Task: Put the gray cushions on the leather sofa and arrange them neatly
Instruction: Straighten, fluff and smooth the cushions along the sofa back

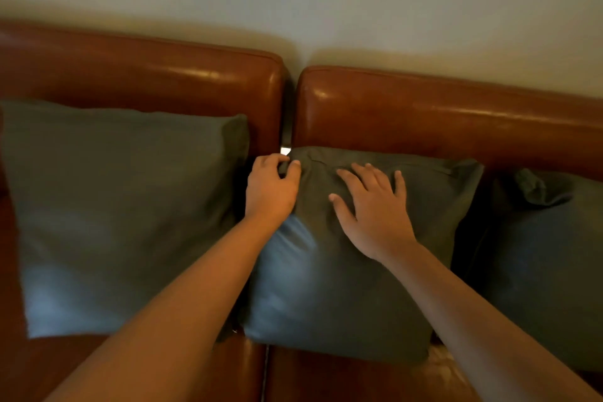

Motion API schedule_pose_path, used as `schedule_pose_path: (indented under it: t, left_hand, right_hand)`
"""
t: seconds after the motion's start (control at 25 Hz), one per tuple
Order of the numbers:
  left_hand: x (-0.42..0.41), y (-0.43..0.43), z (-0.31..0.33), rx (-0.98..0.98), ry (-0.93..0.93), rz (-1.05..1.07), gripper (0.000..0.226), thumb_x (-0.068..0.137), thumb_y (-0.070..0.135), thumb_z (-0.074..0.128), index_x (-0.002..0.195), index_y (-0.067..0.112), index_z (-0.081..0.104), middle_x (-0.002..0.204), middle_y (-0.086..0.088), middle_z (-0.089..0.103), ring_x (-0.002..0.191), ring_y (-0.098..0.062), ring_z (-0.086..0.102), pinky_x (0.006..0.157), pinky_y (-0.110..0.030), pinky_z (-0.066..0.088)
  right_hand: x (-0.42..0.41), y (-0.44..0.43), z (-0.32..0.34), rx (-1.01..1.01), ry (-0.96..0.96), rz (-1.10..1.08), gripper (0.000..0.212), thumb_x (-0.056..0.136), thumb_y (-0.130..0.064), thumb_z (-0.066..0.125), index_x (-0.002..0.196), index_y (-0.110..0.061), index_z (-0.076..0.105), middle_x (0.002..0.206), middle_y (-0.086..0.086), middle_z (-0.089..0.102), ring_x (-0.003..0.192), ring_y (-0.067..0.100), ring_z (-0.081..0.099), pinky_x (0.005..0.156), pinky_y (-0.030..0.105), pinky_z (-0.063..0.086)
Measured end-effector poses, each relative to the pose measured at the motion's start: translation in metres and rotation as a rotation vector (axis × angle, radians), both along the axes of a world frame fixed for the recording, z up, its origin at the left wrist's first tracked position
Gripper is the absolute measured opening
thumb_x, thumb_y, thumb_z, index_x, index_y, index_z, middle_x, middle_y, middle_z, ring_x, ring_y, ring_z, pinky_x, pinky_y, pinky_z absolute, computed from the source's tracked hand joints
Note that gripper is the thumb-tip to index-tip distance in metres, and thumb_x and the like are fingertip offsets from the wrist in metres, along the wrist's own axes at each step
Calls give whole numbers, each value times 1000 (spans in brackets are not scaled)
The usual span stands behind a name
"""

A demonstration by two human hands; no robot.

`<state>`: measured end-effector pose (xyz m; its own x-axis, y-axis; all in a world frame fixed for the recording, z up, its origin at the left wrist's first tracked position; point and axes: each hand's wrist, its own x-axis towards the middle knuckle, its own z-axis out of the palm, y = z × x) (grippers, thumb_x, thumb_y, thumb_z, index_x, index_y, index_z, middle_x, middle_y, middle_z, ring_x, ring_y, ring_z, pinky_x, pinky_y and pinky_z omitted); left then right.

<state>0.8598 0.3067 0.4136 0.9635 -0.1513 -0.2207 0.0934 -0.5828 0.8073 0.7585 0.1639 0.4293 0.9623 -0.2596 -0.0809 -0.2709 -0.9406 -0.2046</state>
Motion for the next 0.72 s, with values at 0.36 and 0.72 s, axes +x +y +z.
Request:
schedule_pose_path:
  t: [0.36, 0.72]
  left_hand:
    - [-52, 31, 33, -428, 248, 118, 15, 96, 27, 54, 107, 23, 64, 113, -2, 61, 102, -14, 61, 97, -39, 50]
    - [-32, 42, 49, -172, 383, -219, 16, 80, 29, 74, 94, 21, 70, 91, 1, 71, 88, -13, 66, 85, -33, 55]
  right_hand:
    - [0, 43, 31, 313, -192, 41, 51, 94, -56, 35, 140, -36, 46, 149, -12, 41, 143, 8, 24, 120, 39, 3]
    - [-22, 46, 17, 227, -264, 18, 46, 98, -45, 33, 136, -27, 51, 140, -8, 51, 137, 9, 37, 119, 34, 7]
